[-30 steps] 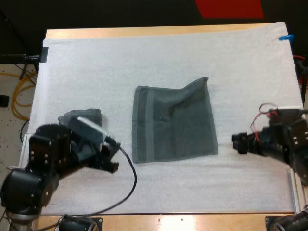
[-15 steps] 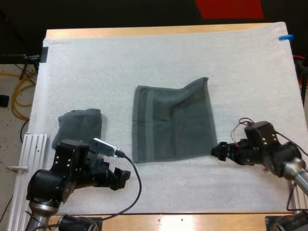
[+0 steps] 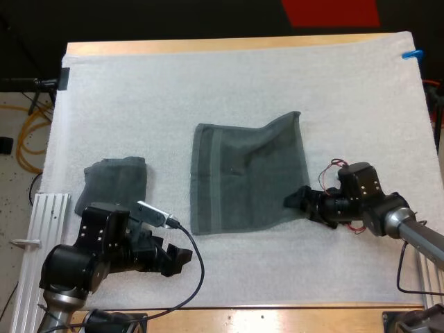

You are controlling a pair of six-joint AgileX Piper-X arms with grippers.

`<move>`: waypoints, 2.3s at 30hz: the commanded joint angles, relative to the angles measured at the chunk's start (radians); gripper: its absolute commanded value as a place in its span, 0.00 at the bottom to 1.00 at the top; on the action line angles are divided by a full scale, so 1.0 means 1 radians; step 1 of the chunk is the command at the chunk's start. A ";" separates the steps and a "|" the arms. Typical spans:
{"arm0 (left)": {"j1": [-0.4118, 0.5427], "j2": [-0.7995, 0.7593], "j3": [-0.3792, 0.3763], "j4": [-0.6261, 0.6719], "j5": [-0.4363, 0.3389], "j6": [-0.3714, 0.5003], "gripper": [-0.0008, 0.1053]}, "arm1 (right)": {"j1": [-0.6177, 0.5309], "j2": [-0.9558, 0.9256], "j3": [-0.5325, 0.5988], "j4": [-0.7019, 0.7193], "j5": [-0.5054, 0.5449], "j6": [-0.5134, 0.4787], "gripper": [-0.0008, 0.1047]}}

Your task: Pick towel from pile fold and stack

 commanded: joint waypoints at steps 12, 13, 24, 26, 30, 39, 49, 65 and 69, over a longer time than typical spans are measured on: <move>0.002 0.003 -0.002 -0.103 0.011 -0.005 0.67 | 0.001 0.012 0.010 0.030 -0.004 0.000 0.01; 0.002 0.003 -0.002 -0.115 0.011 -0.005 0.67 | 0.001 0.001 0.010 0.033 0.000 -0.008 0.01; 0.002 0.059 0.038 -0.215 0.011 -0.050 0.67 | 0.001 -0.109 0.010 0.080 0.033 -0.061 0.01; 0.002 0.107 0.070 -0.245 0.013 -0.075 0.67 | 0.001 -0.109 0.010 0.080 0.033 -0.061 0.01; 0.002 0.199 0.110 -0.333 0.021 -0.112 0.67 | 0.001 -0.109 0.010 0.082 0.033 -0.061 0.01; 0.002 0.513 0.117 -0.539 0.040 -0.229 0.67 | 0.001 -0.109 0.010 0.094 0.033 -0.061 0.01; 0.002 0.755 0.114 -0.683 0.208 -0.282 0.67 | 0.001 -0.109 0.010 0.100 0.033 -0.065 0.01; -0.025 0.791 0.114 -0.690 0.180 -0.295 0.54 | 0.001 -0.109 0.010 0.100 0.033 -0.065 0.01; -0.060 0.791 0.114 -0.692 0.137 -0.319 0.37 | 0.001 -0.109 0.010 0.100 0.022 -0.065 0.01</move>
